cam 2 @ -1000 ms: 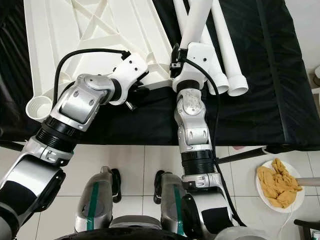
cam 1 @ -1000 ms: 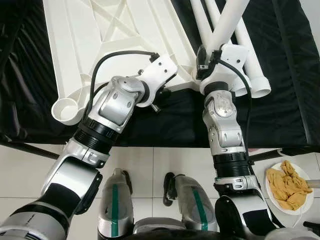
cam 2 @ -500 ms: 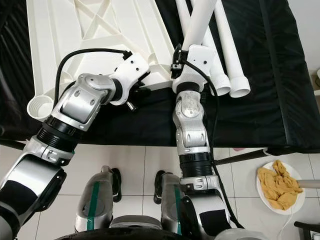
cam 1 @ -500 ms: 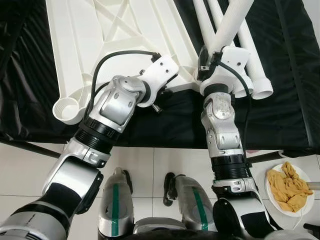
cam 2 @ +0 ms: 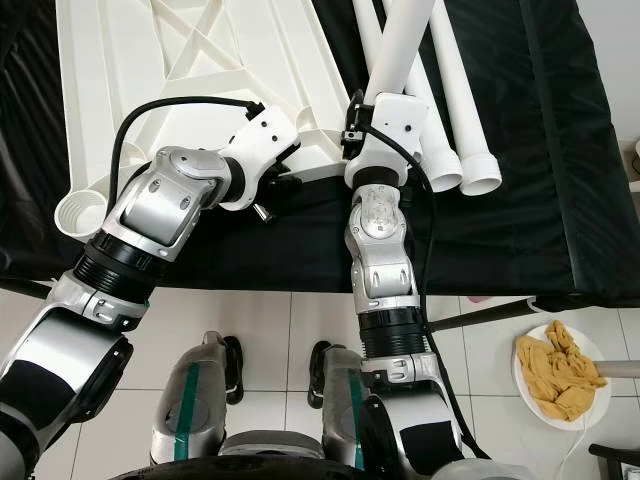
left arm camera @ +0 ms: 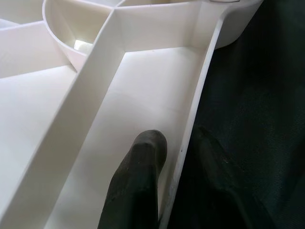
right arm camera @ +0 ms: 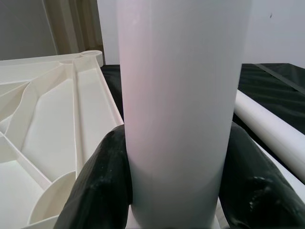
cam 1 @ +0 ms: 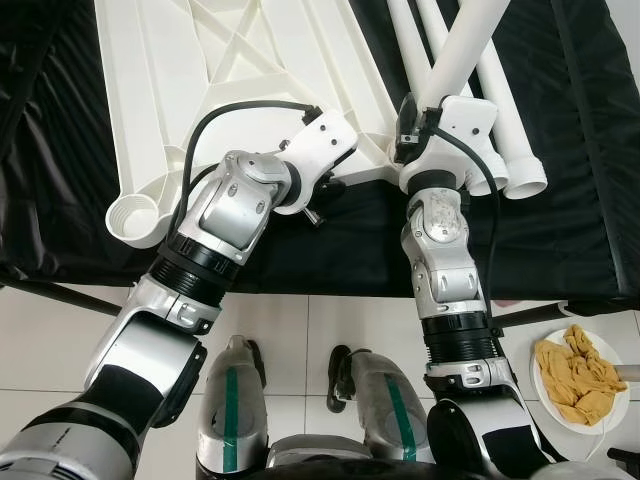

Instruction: Building children table

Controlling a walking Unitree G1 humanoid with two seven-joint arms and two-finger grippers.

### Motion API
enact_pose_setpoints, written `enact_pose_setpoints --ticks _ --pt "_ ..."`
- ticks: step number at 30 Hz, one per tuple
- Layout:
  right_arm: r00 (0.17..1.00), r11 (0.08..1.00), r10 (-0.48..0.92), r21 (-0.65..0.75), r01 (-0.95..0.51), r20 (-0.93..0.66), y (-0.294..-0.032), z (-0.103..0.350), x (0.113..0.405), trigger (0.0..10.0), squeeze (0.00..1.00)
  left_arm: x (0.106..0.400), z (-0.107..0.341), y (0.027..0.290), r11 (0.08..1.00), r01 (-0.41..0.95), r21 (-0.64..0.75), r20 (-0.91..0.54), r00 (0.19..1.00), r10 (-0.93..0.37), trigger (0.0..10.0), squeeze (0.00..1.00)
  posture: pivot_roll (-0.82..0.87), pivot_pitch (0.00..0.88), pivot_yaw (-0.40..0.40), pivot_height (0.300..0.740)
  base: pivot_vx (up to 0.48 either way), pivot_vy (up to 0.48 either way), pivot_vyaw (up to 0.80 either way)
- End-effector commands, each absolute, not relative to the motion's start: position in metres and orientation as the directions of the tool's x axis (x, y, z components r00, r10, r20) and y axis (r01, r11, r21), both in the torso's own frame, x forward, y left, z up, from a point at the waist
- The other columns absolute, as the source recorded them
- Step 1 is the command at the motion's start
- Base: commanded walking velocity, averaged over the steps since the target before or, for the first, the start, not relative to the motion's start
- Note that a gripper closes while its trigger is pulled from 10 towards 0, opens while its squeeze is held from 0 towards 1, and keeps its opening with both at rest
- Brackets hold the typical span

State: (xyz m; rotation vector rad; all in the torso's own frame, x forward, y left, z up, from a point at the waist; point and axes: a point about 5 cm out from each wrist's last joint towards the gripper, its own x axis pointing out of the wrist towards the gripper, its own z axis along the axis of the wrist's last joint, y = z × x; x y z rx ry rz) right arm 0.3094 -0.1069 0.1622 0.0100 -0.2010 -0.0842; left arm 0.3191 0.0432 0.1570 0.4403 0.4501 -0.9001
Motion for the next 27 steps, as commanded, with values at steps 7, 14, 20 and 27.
enact_pose_setpoints --ticks 7,14,20,27 --pt "0.992 0.985 0.065 -0.165 -0.047 0.110 -0.091 0.129 0.298 10.0 0.00 0.324 0.166 0.039 0.589 0.776 0.227 -0.499 0.612 -0.614 10.0 0.00 0.06 0.102 -0.042 0.740 0.000 0.000 0.00" --pt "0.994 0.990 0.079 -0.126 -0.068 0.082 -0.096 0.123 0.297 10.0 0.00 0.325 0.166 0.040 0.588 0.776 0.229 -0.500 0.612 -0.612 10.0 0.00 0.06 0.097 -0.036 0.740 0.000 0.000 0.00" --pt "0.998 0.998 0.049 0.031 -0.050 0.035 -0.103 0.120 0.300 10.0 0.00 0.324 0.166 0.039 0.584 0.778 0.231 -0.500 0.610 -0.615 10.0 0.00 0.06 0.092 -0.032 0.740 0.000 0.000 0.00" --pt "0.991 0.988 0.118 0.092 -0.124 0.062 -0.110 0.123 0.302 10.0 1.00 0.324 0.167 0.039 0.578 0.781 0.235 -0.500 0.607 -0.617 10.0 0.00 0.06 0.084 -0.029 0.740 0.000 0.000 0.00"
